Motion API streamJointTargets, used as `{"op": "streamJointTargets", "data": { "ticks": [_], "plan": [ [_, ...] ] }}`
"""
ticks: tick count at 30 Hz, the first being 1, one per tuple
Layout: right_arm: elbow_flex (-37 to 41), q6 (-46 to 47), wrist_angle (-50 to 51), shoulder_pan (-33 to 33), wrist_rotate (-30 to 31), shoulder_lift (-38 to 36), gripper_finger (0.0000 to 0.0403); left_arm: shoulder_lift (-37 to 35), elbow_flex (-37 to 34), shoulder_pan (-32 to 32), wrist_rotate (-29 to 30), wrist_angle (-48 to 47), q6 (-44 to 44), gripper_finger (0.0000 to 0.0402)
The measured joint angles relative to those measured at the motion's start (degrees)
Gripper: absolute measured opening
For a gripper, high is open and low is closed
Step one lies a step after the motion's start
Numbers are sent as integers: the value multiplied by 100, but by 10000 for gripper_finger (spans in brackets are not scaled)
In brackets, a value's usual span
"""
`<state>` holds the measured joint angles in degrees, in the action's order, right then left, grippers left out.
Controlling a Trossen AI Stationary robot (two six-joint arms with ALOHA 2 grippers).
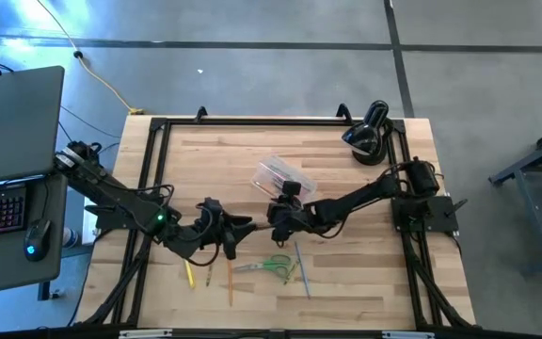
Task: Pick & place school supplies into a supply box
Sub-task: Put the yellow pen into the supply box
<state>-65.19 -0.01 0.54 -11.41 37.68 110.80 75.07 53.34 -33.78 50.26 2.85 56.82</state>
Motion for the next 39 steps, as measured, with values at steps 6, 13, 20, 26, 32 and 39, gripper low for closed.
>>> {"op": "streamJointTargets", "data": {
  "ticks": [6, 13, 20, 26, 32, 39],
  "plan": [
    [2, 322, 639, -289, 60, -207, 76, 0, 0, 0, -42, 1, 0, 191],
    [2, 605, 1037, -521, -171, -450, 69, 4, 0, 0, -37, 6, 0, 191],
    [8, 557, 1891, -522, -983, -442, 96, 4, 0, 0, -37, 13, 39, 191],
    [11, 519, 1917, -586, -204, -442, 124, 4, 0, 0, -31, 9, 39, 191],
    [11, 912, 2154, -398, -340, -442, 142, 4, 0, 0, -31, 4, 37, 191],
    [11, 1073, 2342, -109, -685, -442, 151, 4, 0, 0, -31, -1, 0, 191]
  ]
}}
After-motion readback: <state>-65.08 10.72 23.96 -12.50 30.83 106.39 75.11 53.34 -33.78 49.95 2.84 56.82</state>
